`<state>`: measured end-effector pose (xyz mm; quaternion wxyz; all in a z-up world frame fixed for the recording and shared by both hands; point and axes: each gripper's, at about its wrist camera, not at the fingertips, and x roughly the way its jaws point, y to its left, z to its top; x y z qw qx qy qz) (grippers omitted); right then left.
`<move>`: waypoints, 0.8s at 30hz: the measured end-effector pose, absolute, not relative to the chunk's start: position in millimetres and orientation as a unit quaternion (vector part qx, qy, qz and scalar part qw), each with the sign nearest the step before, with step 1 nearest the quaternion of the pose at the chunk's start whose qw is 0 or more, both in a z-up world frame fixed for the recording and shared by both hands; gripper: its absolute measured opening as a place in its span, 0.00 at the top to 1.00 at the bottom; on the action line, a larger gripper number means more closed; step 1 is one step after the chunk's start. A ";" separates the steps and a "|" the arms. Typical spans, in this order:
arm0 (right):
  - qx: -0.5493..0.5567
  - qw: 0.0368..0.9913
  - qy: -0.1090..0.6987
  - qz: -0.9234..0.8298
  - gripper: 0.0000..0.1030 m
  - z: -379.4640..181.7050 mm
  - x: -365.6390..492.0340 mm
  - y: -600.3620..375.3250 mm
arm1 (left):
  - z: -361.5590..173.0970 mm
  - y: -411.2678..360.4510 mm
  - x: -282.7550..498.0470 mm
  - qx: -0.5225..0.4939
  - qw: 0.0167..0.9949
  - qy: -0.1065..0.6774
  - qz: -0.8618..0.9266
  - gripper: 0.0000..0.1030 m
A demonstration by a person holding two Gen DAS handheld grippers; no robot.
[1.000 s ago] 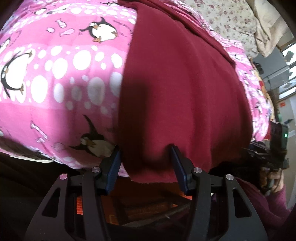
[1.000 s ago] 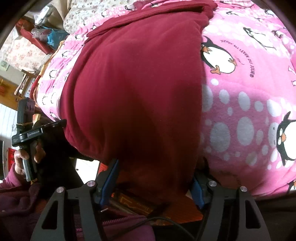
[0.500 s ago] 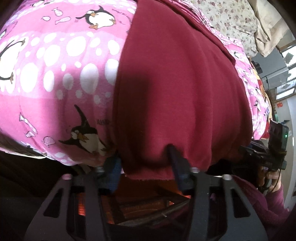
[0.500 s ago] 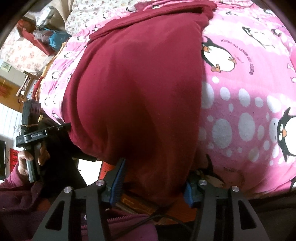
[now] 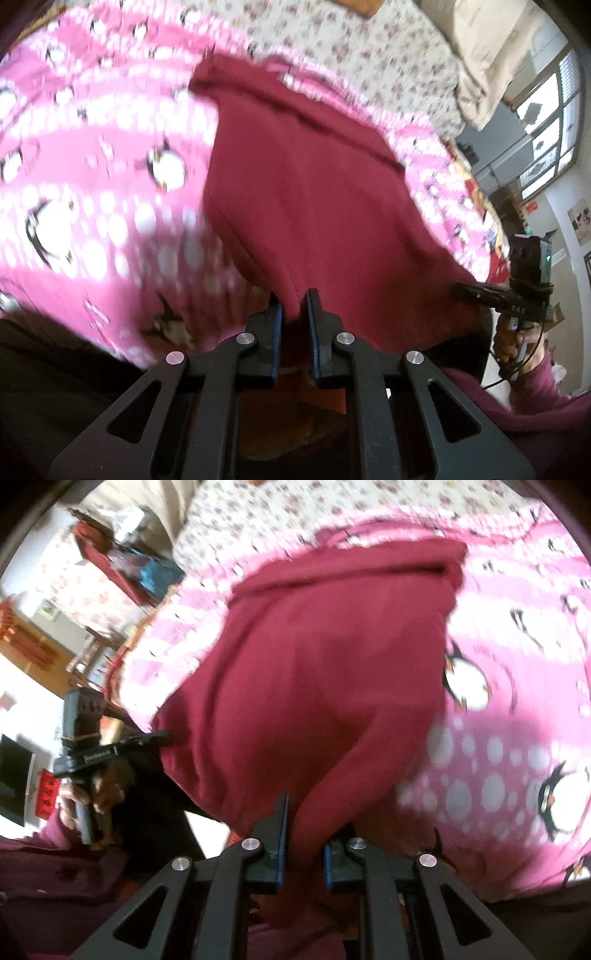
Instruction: Fold small clothes
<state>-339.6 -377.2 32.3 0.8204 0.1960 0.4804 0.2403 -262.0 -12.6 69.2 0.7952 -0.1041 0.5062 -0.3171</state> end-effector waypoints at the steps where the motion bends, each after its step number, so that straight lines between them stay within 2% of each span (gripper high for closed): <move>1: 0.205 0.824 0.469 0.245 0.87 39.8 -337.9 -380.7 | 76.4 -9.7 -259.4 -0.110 0.801 0.496 -0.316 0.89; 11: 0.239 0.862 0.378 0.237 0.87 90.4 -306.1 -405.2 | 130.2 8.1 -193.0 -0.131 0.865 0.404 -0.266 0.94; 15: 0.258 0.875 0.342 0.226 0.87 107.4 -279.6 -415.3 | 129.7 0.1 -166.9 -0.139 0.852 0.423 -0.277 0.94; 19: 0.265 0.875 0.344 0.216 0.87 111.1 -264.3 -420.5 | 116.4 -4.8 -172.7 -0.134 0.830 0.454 -0.294 0.93; 20: 0.258 0.875 0.351 0.213 0.87 109.3 -263.8 -419.0 | 110.5 -4.9 -176.5 -0.132 0.824 0.466 -0.294 0.91; 21: 0.253 0.873 0.357 0.213 0.87 106.8 -263.7 -418.1 | 105.2 -4.5 -180.4 -0.129 0.819 0.476 -0.292 0.84; 24: 0.257 0.857 0.391 0.217 0.86 90.4 -264.2 -418.2 | 82.9 0.9 -193.4 -0.127 0.803 0.509 -0.283 0.41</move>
